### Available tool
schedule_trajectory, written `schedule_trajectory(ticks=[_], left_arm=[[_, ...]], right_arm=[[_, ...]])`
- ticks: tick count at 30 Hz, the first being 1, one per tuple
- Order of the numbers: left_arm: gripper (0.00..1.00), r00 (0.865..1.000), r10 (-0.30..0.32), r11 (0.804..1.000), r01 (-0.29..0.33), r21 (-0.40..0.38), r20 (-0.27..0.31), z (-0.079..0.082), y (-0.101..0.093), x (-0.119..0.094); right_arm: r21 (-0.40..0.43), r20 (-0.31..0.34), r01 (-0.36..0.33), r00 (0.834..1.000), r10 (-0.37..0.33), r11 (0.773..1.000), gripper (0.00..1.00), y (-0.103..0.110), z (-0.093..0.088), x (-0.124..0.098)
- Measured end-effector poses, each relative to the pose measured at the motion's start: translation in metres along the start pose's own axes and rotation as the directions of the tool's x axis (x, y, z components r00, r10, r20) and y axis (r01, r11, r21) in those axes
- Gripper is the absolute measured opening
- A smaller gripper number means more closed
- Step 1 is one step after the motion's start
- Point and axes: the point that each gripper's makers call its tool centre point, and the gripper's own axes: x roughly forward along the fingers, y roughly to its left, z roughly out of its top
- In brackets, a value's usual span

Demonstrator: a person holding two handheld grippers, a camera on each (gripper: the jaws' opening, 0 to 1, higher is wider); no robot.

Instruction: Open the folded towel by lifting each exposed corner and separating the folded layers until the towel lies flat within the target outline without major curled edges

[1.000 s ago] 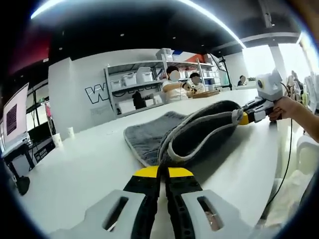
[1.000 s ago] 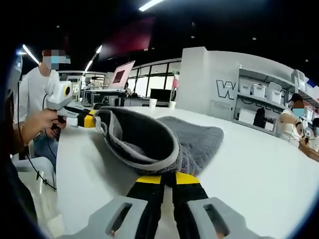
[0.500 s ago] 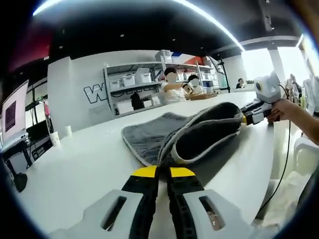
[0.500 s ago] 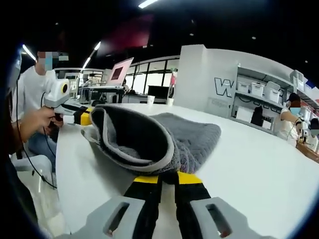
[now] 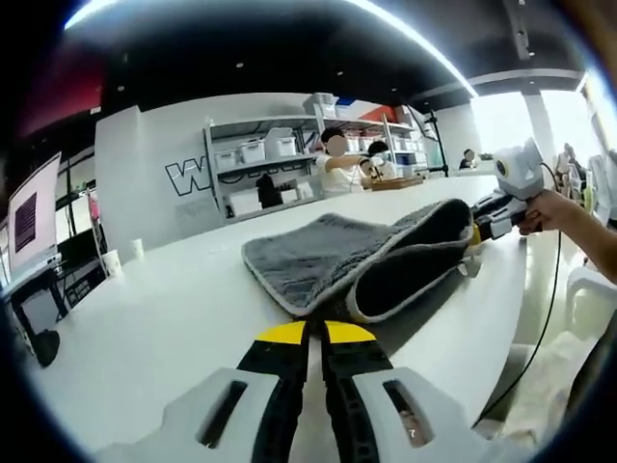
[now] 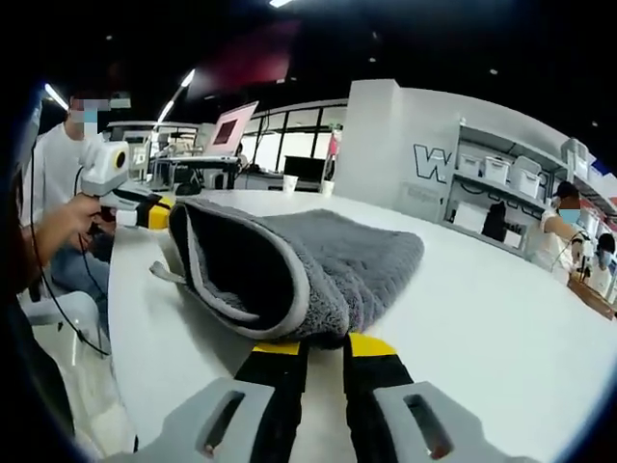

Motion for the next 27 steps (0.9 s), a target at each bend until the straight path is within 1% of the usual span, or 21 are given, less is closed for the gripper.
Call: schedule_trajectory(ticks=[3,8,15,18,20,21,27], left_arm=[[0.0,1.0,-0.002,1.0,0.002,-0.016,0.004,0.001,0.002,-0.002],[0.0,1.0,-0.008,1.0,0.008,-0.012,0.0,0.0,0.001,-0.002],[0.0,1.0,-0.016,1.0,0.016,-0.012,-0.009,-0.002,-0.001,-0.002],[0.0,1.0,-0.015,1.0,0.014,-0.013,-0.01,-0.003,0.0,-0.002],[0.0,1.0,-0.017,1.0,0.017,-0.015,-0.012,-0.003,-0.001,-0.002],[0.0,1.0,-0.018,1.0,0.018,-0.015,-0.012,-0.004,-0.001,-0.002],[0.0,0.999,-0.033,0.999,0.033,-0.012,-0.026,-0.006,-0.005,0.001]], right_arm=[[0.007,-0.003,0.008,1.0,-0.008,1.0,0.05,-0.001,-0.002,-0.001],[0.0,0.002,0.019,1.0,-0.019,1.0,0.03,-0.002,-0.001,-0.005],[-0.004,0.044,0.075,0.996,-0.075,0.997,0.01,-0.011,0.008,-0.01],[-0.009,0.058,0.117,0.991,-0.116,0.993,0.0,-0.02,0.012,-0.014],[-0.003,0.062,0.134,0.989,-0.134,0.991,0.0,-0.024,0.013,-0.017],[0.003,0.073,0.146,0.987,-0.146,0.989,0.0,-0.027,0.015,-0.019],[0.014,0.096,0.158,0.983,-0.158,0.987,0.0,-0.03,0.021,-0.022]])
